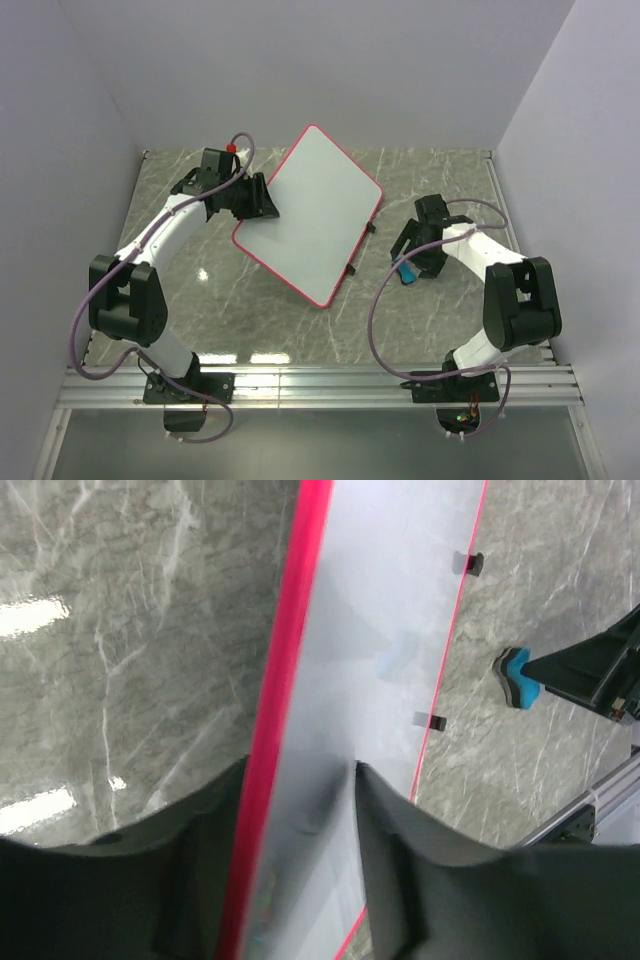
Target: Erase the whiteboard
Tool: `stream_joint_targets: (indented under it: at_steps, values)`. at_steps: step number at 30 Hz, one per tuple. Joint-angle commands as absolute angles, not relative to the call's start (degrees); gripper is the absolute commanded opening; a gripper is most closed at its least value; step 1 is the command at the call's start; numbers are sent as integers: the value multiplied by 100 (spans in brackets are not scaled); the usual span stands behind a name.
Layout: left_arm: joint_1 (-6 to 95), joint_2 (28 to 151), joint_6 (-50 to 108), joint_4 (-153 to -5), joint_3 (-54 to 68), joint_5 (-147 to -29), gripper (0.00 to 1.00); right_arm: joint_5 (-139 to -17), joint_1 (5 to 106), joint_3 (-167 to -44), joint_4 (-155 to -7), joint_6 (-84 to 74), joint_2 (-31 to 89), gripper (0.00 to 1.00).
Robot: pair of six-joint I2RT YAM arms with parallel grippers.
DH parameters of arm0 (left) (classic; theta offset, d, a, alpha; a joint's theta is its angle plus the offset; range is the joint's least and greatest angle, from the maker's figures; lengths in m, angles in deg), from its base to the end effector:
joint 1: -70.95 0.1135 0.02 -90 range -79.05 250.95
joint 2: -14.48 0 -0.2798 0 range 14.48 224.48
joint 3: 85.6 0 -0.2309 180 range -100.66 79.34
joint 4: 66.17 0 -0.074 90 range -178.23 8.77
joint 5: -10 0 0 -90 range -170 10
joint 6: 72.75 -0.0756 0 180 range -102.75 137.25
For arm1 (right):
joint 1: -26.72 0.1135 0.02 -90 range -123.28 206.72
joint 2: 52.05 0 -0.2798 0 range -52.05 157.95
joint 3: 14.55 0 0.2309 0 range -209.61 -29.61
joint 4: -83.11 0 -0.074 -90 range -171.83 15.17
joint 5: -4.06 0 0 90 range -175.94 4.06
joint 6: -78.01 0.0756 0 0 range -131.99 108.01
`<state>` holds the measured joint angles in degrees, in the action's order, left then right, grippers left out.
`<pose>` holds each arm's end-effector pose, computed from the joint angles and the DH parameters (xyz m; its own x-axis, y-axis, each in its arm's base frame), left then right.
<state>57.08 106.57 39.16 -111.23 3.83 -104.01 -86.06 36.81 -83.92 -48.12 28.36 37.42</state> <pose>0.3415 -0.1160 0.2831 -0.8373 -0.1444 -0.5274 0.1919 0.8256 -0.5307 0.2837 0.0503 0.1744 -0.8128 0.5130 -0.2760 0.4616 0.8562 0.2319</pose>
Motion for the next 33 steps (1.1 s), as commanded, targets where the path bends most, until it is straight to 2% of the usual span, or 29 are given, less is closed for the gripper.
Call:
stream_joint_targets:
  at_steps: [1,3,6,7,9,13,18,21,22,24,26,29,33]
  values:
    - [5663,10316,3931,-11164,-20,-10101,52,-8647,3604,-8525,-4914,2729,3497,89]
    - [5663,10211,3905,-11217,-82,-10004,55,-8717,3595,-8708,-4826,2712,3313,89]
    - [5663,9983,3913,-11278,-187,-9784,66,-8752,3595,-9034,-4685,2650,2927,90]
    - [5654,9921,3922,-11270,-248,-9714,73,-8752,3595,-9113,-4676,2624,2803,90]
    - [5663,9728,3966,-11270,-293,-9407,78,-8613,3595,-9377,-4729,2528,2444,90]
    - [5689,9385,3975,-11410,-433,-8634,79,-8392,3682,-9974,-4799,2290,1977,86]
    - [5890,8447,4185,-11402,-48,-7606,79,-8172,3674,-10493,-5142,2044,1195,90]
    - [6137,7866,4343,-11471,243,-7281,79,-8557,3683,-10748,-5090,2384,905,90]
    - [6155,7768,4387,-11585,217,-6826,79,-8959,3674,-10748,-5124,2534,773,91]
    - [6155,7636,4449,-11831,68,-6481,78,-9182,3665,-10469,-5413,2755,213,92]
    - [6120,7556,4432,-11964,-47,-6400,78,-9209,3683,-9987,-6019,2799,-411,98]
    - [6067,7556,4440,-11929,-108,-6628,78,-9052,3683,-9555,-6574,2730,-984,100]
    - [6014,7687,4441,-11885,-327,-6769,77,-8981,3674,-10070,-6049,2563,-697,100]
